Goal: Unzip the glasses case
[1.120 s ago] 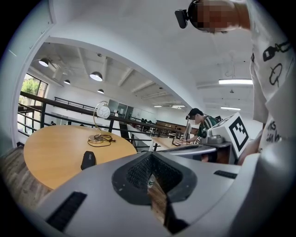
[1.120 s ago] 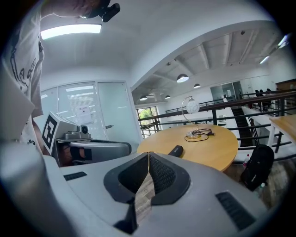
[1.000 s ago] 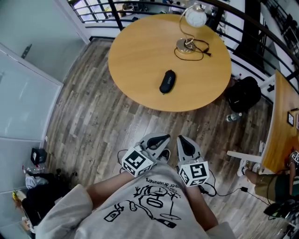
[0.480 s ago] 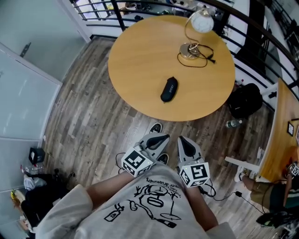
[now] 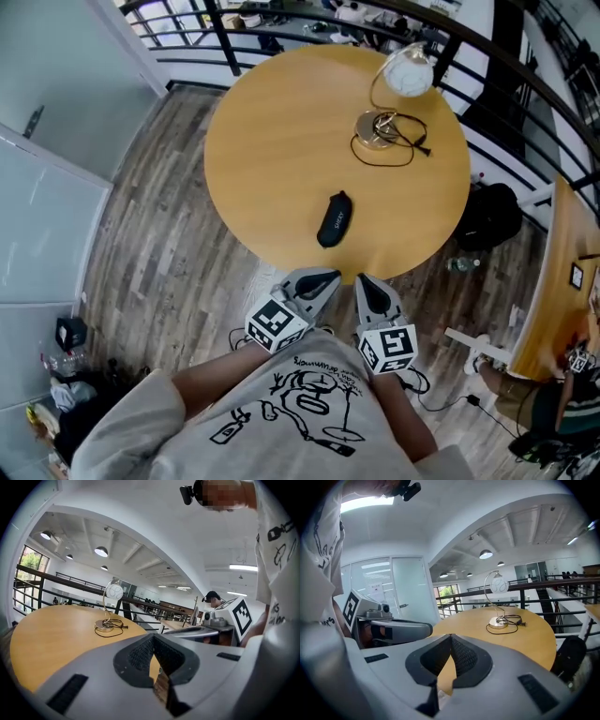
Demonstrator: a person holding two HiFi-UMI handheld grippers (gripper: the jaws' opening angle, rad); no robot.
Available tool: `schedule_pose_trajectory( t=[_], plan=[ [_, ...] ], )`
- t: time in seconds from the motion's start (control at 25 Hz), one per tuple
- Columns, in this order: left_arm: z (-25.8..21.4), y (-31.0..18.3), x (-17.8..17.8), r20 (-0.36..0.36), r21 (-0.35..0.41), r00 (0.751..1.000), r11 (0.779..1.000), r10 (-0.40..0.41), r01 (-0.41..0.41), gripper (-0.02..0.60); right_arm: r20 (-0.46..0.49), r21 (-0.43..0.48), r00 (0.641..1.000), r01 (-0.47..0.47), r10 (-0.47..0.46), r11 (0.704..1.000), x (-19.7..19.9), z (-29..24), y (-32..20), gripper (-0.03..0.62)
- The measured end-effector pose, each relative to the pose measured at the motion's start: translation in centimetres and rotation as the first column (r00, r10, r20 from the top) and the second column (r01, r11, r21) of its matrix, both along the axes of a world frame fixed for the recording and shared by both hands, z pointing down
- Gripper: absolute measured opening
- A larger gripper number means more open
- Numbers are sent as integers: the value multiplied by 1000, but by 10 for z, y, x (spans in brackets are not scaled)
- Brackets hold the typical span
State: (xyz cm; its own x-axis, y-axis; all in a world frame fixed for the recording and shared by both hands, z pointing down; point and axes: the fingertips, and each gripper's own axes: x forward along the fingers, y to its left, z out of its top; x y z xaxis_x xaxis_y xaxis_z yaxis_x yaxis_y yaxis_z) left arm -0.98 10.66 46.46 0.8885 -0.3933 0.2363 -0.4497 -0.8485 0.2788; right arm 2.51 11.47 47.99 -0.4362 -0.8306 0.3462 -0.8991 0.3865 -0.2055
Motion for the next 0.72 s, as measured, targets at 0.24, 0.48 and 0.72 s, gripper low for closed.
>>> schedule_pose_trajectory(
  t=[0.24, 0.48, 0.72],
  plan=[
    [10, -62, 4, 27, -46, 998, 998, 50, -49, 7, -20, -46, 1000, -23, 23, 999, 4, 8, -62, 23],
    [24, -107, 5, 48, -90, 992, 990, 116, -111, 6, -31, -95, 998, -52, 49, 994, 2, 22, -110, 23],
    [44, -135, 0, 69, -133, 987, 982, 146, -136, 6, -42, -133, 997, -65, 60, 989, 0, 41, -136, 23]
  ],
)
